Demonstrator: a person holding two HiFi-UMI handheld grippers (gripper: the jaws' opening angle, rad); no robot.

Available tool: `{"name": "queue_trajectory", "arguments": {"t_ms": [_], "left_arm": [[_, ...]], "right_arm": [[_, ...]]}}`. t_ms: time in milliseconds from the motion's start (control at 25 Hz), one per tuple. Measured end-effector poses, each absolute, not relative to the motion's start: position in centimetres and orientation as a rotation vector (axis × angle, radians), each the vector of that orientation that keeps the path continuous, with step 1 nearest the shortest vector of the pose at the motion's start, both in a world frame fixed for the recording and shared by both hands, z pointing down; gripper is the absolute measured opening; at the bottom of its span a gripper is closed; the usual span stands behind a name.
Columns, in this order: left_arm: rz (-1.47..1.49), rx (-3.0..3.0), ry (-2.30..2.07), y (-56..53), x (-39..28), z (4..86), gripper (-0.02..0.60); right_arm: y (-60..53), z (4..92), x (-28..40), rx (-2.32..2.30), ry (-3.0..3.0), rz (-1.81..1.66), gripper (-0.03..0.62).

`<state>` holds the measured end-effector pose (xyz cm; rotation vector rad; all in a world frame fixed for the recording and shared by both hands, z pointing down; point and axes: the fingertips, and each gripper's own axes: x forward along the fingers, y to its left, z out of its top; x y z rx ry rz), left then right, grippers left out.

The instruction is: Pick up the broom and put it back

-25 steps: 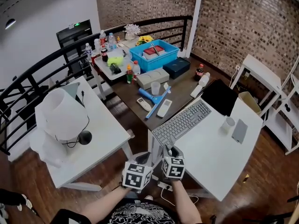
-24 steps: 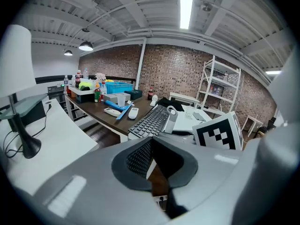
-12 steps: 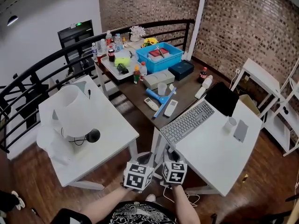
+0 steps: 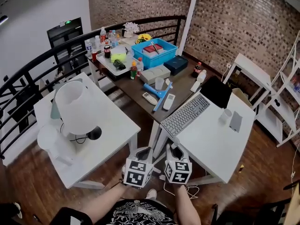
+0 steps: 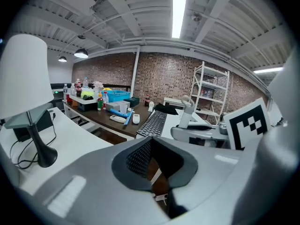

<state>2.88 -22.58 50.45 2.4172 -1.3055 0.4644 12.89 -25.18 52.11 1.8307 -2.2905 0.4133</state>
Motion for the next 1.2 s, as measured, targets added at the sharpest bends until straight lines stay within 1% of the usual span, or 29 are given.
{"name": "queue_trajectory", "arguments": {"t_ms": [520, 1200], "left_arm": [[0.392, 2.509, -1.225, -19.8, 0.8, 47.9, 0.006], [0.374, 2.515, -1.151, -17.1, 1.7, 48.3, 0.006]], "right_arm": [[-19.7, 45.1, 10.0, 1.939, -2.274, 0.312, 0.098], [-16.0, 43.2, 9.6, 1.958, -2.250, 0.244, 0.098]]}}
